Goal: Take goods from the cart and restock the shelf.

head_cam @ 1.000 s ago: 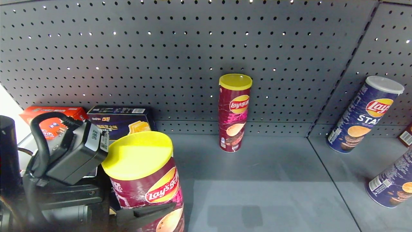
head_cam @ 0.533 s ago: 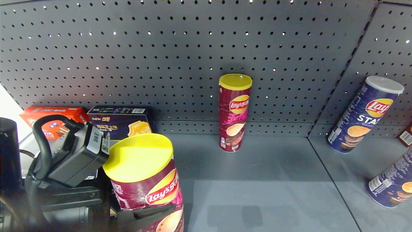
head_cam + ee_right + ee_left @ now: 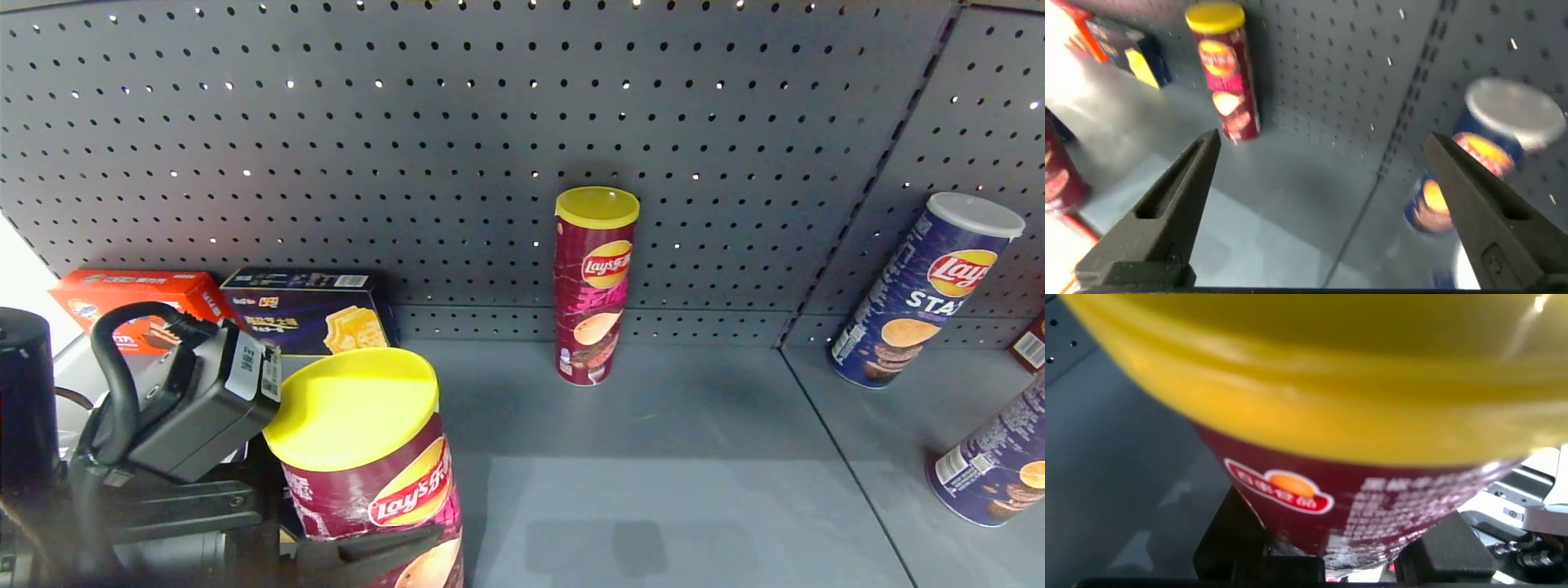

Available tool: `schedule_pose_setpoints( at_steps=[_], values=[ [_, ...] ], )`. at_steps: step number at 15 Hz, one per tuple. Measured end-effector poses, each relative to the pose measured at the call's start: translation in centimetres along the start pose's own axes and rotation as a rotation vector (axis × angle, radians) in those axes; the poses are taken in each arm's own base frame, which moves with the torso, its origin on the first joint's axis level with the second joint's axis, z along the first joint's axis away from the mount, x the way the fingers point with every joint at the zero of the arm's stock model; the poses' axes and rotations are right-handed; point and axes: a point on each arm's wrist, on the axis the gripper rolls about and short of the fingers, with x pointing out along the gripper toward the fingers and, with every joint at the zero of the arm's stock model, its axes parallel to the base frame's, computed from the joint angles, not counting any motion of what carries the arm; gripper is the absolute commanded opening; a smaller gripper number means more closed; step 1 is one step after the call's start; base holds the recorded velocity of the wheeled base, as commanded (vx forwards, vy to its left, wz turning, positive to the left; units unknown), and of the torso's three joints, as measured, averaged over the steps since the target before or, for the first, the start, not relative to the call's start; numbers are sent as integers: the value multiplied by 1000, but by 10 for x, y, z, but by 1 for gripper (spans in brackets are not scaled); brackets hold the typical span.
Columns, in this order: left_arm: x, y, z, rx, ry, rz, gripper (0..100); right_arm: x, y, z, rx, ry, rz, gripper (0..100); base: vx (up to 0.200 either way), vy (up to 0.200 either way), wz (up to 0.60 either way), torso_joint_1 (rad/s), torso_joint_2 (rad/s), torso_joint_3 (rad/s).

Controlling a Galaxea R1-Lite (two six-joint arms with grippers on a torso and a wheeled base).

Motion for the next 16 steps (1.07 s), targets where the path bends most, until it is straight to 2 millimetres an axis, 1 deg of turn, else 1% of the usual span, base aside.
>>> schedule_pose_setpoints(
  at_steps=[2,7,10,14,16],
  values=[
    [0,1,0,-2,1,6,0,16,2,3,19,-16,33,100,0,0,0,0,0,0],
    [-1,1,-2,-6,5,7,0,39,6,6,31,6,114,100,0,0,0,0,0,0],
    [-1,1,-2,-6,5,7,0,54,12,4,26,34,166,100,0,0,0,0,0,0],
    [-1,2,0,-3,-1,9,0,79,27,-6,9,100,200,100,0,0,0,0,0,0],
    [-1,2,0,-5,-1,13,0,93,35,-6,7,115,229,100,0,0,0,0,0,0]
  ],
)
